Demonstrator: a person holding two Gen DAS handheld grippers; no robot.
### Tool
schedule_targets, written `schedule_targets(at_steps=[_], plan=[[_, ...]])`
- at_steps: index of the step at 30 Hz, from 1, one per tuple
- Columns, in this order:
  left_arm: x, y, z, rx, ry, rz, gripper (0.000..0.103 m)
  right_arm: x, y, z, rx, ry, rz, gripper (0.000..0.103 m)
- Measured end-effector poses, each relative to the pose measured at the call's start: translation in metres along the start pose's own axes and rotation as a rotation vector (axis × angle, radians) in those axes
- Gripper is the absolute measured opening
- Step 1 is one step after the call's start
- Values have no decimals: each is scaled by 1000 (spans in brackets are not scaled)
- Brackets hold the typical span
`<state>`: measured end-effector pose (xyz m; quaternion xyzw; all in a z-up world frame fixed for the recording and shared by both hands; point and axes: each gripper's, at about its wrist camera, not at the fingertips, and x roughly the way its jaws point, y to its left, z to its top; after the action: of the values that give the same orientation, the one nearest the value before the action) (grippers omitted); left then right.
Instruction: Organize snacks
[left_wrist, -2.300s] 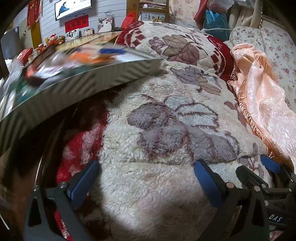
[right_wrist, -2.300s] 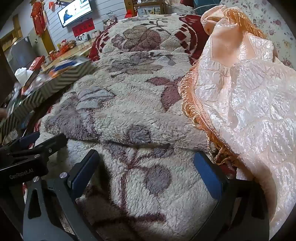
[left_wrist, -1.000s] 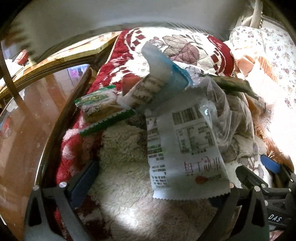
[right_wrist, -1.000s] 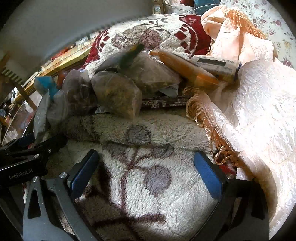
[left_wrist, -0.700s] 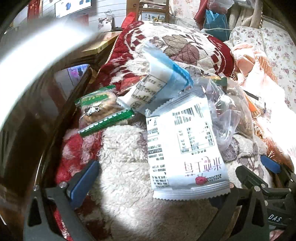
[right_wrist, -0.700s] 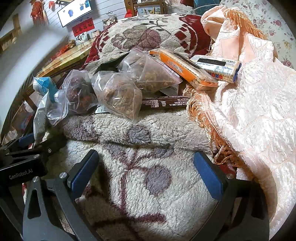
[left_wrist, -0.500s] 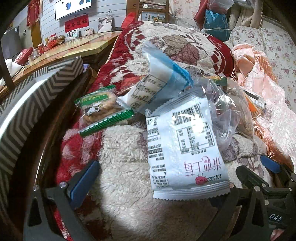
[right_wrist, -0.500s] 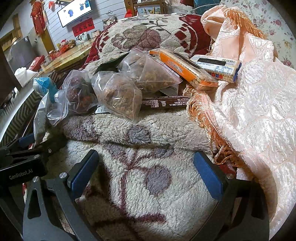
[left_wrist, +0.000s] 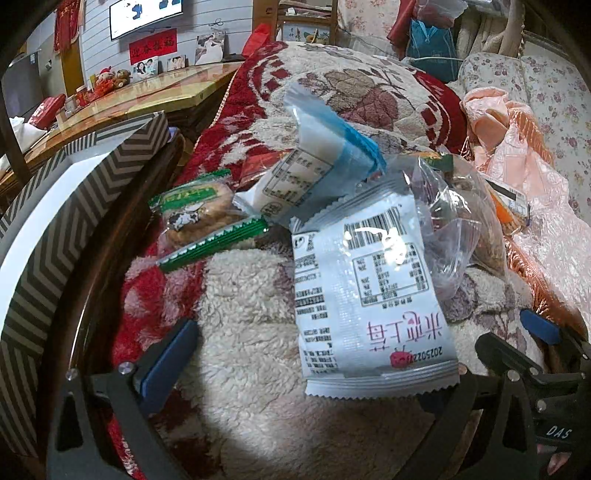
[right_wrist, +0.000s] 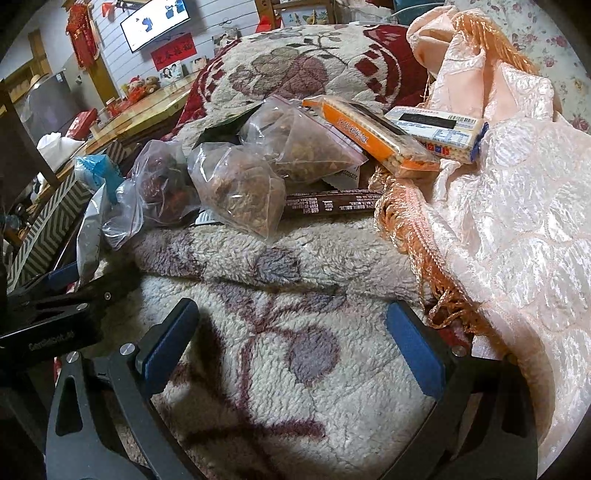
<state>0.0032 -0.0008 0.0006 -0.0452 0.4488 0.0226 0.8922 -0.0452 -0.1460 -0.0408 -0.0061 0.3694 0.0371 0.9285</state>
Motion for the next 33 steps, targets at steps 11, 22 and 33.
schedule_targets(at_steps=[11,22,33], plan=[[0,0,0,0,0,0,103,0,1,-2,-6,-9,-11,103],[0,0,1,0,0,0,103,0,1,-2,-7,-9,-11,103],[0,0,0,0,0,0,103,0,1,-2,-7,-9,-11,103]])
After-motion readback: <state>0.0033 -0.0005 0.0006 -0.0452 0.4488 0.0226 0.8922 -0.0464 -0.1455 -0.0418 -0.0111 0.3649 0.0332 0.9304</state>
